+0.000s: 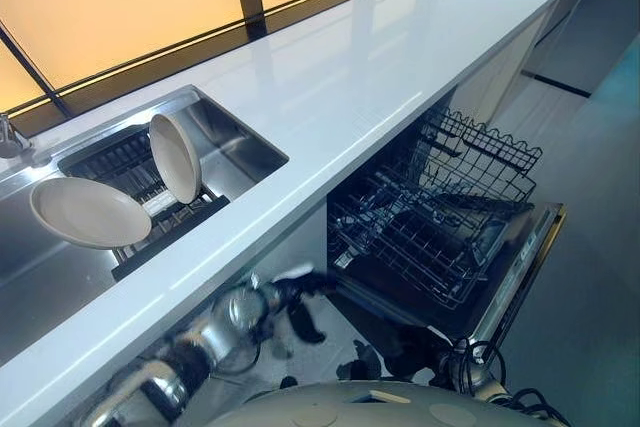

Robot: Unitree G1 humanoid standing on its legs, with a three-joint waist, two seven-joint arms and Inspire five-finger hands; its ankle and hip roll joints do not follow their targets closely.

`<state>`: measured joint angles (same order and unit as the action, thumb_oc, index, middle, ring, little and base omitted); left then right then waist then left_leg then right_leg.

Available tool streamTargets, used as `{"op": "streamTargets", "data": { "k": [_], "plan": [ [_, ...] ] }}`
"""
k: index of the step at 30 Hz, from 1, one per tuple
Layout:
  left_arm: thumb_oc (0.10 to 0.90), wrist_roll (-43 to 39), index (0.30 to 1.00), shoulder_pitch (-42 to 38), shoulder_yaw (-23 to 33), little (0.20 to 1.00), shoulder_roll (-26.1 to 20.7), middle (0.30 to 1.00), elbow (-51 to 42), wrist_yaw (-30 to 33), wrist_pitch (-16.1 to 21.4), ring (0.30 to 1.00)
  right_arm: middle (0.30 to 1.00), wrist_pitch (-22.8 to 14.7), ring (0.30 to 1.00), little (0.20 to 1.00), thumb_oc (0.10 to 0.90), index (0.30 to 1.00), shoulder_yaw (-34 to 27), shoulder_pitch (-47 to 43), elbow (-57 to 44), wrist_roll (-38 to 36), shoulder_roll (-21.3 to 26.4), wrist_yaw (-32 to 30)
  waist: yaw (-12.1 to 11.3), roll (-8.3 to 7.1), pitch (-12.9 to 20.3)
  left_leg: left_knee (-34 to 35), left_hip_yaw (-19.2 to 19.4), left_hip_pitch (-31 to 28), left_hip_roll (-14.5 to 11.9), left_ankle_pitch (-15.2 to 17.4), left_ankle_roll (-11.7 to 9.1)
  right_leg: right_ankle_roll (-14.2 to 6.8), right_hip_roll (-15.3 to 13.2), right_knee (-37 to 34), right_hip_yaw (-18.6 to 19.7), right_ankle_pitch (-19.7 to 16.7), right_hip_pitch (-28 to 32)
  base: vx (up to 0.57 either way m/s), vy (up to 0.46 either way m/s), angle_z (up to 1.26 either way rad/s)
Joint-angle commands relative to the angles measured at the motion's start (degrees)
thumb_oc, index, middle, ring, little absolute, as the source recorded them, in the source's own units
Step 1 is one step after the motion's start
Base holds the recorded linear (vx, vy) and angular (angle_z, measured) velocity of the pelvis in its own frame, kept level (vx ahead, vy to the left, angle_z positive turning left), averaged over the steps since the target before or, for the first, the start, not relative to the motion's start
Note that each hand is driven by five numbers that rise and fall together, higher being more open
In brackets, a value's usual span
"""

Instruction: Pick up plates and place into dishwasher.

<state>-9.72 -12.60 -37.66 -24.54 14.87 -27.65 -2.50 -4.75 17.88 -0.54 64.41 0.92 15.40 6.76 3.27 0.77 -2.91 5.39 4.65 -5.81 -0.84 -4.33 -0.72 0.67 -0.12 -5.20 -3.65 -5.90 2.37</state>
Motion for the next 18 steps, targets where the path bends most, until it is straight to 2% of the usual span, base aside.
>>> {"op": "streamTargets", "data": {
  "k": [1, 2, 5, 6, 7, 9, 11, 13, 16, 17, 18],
  "plan": [
    [0.800, -27.7, 0.900, -8.3, 4.1, 0.900, 2.1, 0.900, -13.1, -10.8, -4.4, 0.900, 0.900, -0.7, 0.900, 0.900, 0.800, 0.900, 2.4, -1.4, -0.3, -0.9, 0.6, -0.7, -0.1, -0.12, -0.1, -0.4, 0.4, -1.3, 3.5, 8.1, 2.4, -5.4, -0.2, 1.4, 0.0, 5.5, 2.2, 0.01, -0.046, 0.02],
    [0.800, -29.9, 0.900, -8.2, 4.4, 0.900, 2.3, 0.900, -14.1, -11.2, -4.5, 0.900, 0.900, -0.7, 0.900, 0.900, 0.800, 0.900, 2.4, -1.3, -0.4, -0.9, 0.6, -0.7, -0.2, -0.14, -0.1, -0.4, 0.3, -1.3, 3.5, 8.2, 2.3, -5.4, -0.2, 1.4, 0.0, 5.5, 2.2, 0.01, -0.047, 0.04],
    [0.800, -50.1, 0.900, -6.4, 7.9, 0.900, 5.0, 0.900, -24.2, -16.3, -9.0, 0.900, 0.900, -0.5, 0.900, 0.900, 0.800, 0.900, 2.6, -0.1, -1.1, -0.4, -0.3, -1.5, -0.7, -0.43, 0.1, -0.4, -0.1, -1.3, 3.4, 8.5, 2.3, -5.2, -0.3, 1.0, 0.0, 5.4, 2.5, 0.01, -0.043, 0.02],
    [0.800, -53.0, 0.900, -5.7, 8.4, 0.900, 6.1, 0.900, -26.1, -16.4, -10.1, 0.900, 0.900, -0.5, 0.900, 0.900, 0.800, 0.900, 2.7, 0.1, -1.1, -0.3, -0.5, -1.7, -0.8, -0.51, 0.1, -0.4, -0.2, -1.2, 3.4, 8.5, 2.3, -5.1, -0.3, 0.9, 0.1, 5.4, 2.6, 0.01, -0.033, 0.01],
    [0.800, -57.8, 0.900, -5.0, 9.3, 0.900, 7.3, 0.900, -28.7, -16.5, -10.5, 0.900, 0.900, -0.4, 0.900, 0.900, 0.800, 0.900, 2.9, 0.4, -1.4, -0.2, -0.8, -1.9, -0.9, -0.66, 0.2, -0.4, -0.3, -1.2, 3.4, 8.6, 2.3, -5.0, -0.3, 0.7, 0.2, 5.4, 2.6, 0.00, -0.025, 0.03],
    [0.800, -64.0, 0.900, -3.9, 10.2, 0.900, 8.9, 0.900, -31.4, -16.1, -8.9, 0.900, 0.900, -0.1, 0.900, 0.900, 0.800, 0.900, 3.3, 0.7, -1.7, -0.2, -1.1, -2.1, -1.1, -0.86, 0.3, -0.4, -0.6, -1.1, 3.4, 8.8, 2.3, -4.8, -0.4, 0.4, 0.3, 5.3, 2.8, 0.00, -0.023, 0.04],
    [0.800, -67.1, 0.900, -3.3, 12.7, 0.900, 9.3, 0.900, -34.0, -14.4, -3.8, 0.900, 0.900, -0.4, 0.900, 0.900, 0.800, 0.900, 3.6, 0.9, -1.3, -0.3, -1.6, -2.4, -1.7, -1.08, 0.4, -0.4, -1.1, -1.0, 3.4, 8.7, 2.2, -4.6, -0.5, 0.2, 0.0, 5.4, 3.0, 0.00, -0.022, 0.07],
    [0.800, -66.1, 0.900, -2.9, 14.8, 0.900, 8.3, 0.900, -35.3, -12.3, 1.8, 0.900, 0.900, -0.9, 0.900, 0.900, 0.800, 0.900, 3.6, 1.3, -1.1, -0.5, -1.7, -2.5, -2.3, -1.11, 0.3, -0.4, -1.7, -0.7, 3.6, 8.5, 2.1, -4.5, -0.6, 0.2, -0.4, 5.5, 3.1, -0.01, -0.011, 0.08],
    [0.800, -57.6, 0.900, -1.4, 21.7, 0.900, 4.2, 0.900, -36.9, -4.0, 12.7, 0.900, 0.900, -1.5, 0.900, 0.900, 0.800, 0.900, 3.1, 2.8, -1.9, -0.3, -1.7, -3.1, -3.8, -1.17, 0.3, -0.4, -2.7, -0.4, 3.6, 8.1, 1.9, -4.5, -0.9, 0.2, -1.4, 5.7, 3.3, -0.01, -0.004, 0.15],
    [0.800, -51.8, 0.900, 0.2, 27.6, 0.900, 1.7, 0.900, -38.0, 0.9, 16.4, 0.900, 0.900, -1.8, 0.900, 0.900, 0.800, 0.900, 2.5, 4.1, -2.6, -0.2, -1.7, -3.4, -4.7, -1.23, 0.3, -0.4, -3.5, -0.2, 3.8, 7.9, 1.7, -4.5, -1.0, 0.2, -2.0, 6.0, 3.5, 0.00, -0.003, 0.16],
    [0.800, -49.8, 0.900, 0.7, 29.5, 0.900, 0.8, 0.900, -38.1, 3.3, 17.5, 0.900, 0.900, -2.0, 0.900, 0.900, 0.800, 0.900, 2.3, 4.5, -2.8, 0.0, -1.7, -3.6, -4.9, -1.27, 0.3, -0.4, -3.9, -0.1, 3.8, 7.9, 1.7, -4.5, -1.0, 0.2, -2.2, 6.2, 3.6, 0.00, 0.000, 0.15]
  ]
}}
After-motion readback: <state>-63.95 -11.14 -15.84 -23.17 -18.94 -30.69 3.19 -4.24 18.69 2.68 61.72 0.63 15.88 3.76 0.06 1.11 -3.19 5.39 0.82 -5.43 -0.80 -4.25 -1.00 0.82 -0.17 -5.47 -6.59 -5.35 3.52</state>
